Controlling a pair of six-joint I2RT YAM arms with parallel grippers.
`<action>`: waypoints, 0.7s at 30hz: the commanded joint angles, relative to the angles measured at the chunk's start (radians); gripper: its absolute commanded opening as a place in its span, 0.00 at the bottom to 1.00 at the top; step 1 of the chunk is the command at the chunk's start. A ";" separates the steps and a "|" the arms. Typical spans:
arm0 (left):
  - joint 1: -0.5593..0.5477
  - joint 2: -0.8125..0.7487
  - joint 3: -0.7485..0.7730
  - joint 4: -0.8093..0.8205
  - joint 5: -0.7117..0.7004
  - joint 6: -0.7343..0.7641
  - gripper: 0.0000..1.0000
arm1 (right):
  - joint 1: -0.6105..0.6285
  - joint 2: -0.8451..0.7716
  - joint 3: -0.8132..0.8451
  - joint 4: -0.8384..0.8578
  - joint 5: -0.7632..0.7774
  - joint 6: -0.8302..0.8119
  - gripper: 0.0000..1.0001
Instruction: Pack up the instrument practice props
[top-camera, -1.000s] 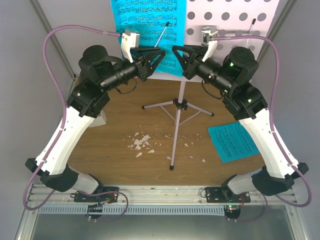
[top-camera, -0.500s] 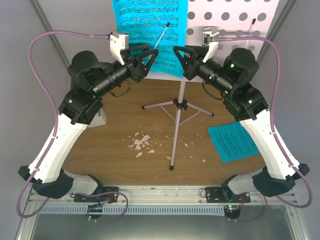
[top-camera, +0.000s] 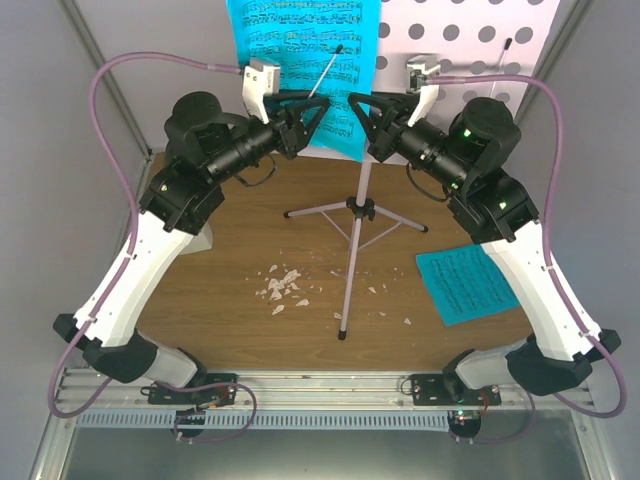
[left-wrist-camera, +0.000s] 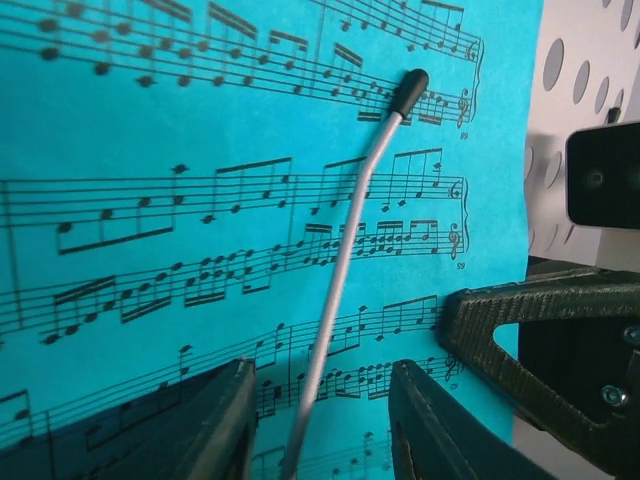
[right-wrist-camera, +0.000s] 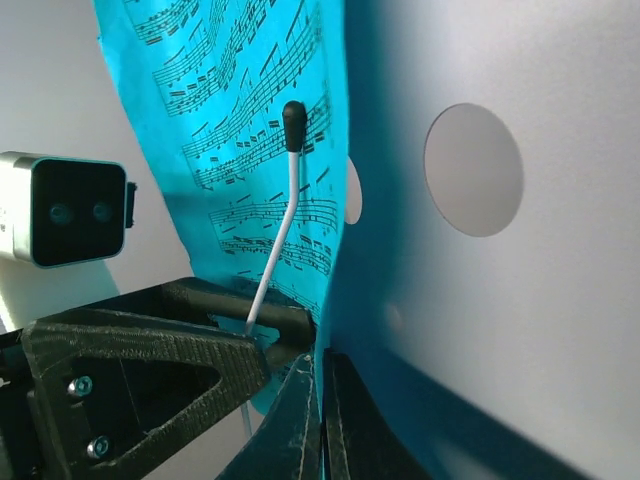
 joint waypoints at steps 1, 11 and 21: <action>0.000 0.002 0.021 0.040 0.025 -0.004 0.34 | -0.010 -0.015 -0.006 0.014 0.007 -0.011 0.01; 0.000 -0.071 -0.104 0.143 -0.009 0.042 0.00 | -0.009 -0.025 -0.024 0.030 0.017 -0.005 0.01; -0.001 -0.123 -0.198 0.233 -0.023 0.078 0.00 | -0.010 -0.161 -0.154 0.190 0.139 0.040 0.00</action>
